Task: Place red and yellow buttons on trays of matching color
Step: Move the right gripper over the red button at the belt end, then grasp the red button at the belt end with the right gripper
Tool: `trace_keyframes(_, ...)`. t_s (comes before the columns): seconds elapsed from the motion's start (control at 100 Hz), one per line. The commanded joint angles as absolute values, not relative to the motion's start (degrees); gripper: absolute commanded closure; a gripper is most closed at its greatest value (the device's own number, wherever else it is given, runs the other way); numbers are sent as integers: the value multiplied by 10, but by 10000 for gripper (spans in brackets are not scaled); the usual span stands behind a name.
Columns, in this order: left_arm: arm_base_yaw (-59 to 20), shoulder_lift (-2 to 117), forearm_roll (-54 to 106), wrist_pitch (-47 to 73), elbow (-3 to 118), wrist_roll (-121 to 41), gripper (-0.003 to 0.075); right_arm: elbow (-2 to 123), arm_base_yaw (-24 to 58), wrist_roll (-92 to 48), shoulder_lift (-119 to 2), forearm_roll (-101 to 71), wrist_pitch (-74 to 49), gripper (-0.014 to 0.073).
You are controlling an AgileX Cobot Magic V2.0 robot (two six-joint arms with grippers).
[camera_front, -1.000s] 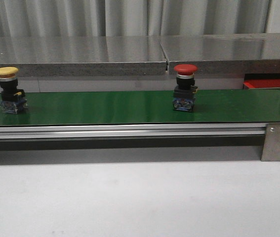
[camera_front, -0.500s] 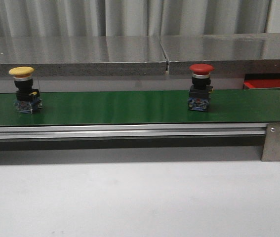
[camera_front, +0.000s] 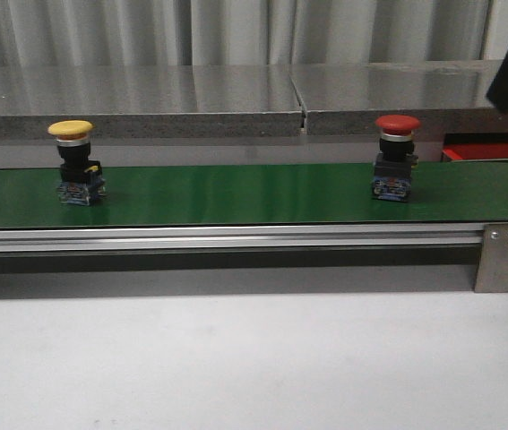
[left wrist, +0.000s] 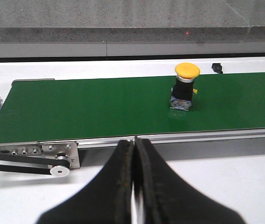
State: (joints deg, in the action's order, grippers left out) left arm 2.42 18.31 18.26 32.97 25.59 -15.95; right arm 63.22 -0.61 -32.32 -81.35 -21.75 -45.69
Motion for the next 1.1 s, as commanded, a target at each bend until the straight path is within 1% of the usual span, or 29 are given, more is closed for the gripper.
trace_keyframes(0.0,20,189,196,292,271,-161,739,675,12,-331,-839,-207,-438,-40)
trace_keyframes(0.24,20,189,196,292,271,-161,739,740,28,-331,-924,-196,-426,-40)
trace_keyframes(0.51,20,189,196,292,271,-161,739,795,28,-331,-977,-195,-428,-40)
trace_keyframes(0.57,20,189,196,292,271,-161,739,804,28,-331,-987,-194,-431,-27)
trace_keyframes(0.64,20,189,196,292,271,-161,739,809,28,-331,-996,-194,-431,36)
trace_keyframes(0.71,20,189,196,292,271,-161,739,810,28,-331,-998,-194,-432,149)
trace_keyframes(0.76,20,189,196,292,271,-161,739,810,28,-331,-998,-192,-440,272)
trace_keyframes(0.78,20,189,196,292,271,-161,739,811,28,-331,-998,-190,-443,307)
trace_keyframes(0.83,20,189,196,292,271,-161,739,815,28,-331,-998,-183,-458,438)
trace_keyframes(0.9,20,189,196,292,271,-161,739,826,27,-330,-998,-176,-481,548)
trace_keyframes(0.95,20,189,196,292,271,-161,739,840,23,-328,-998,-175,-500,575)
trace_keyframes(1.09,20,189,196,292,271,-161,739,902,1,-302,-988,-170,-549,576)
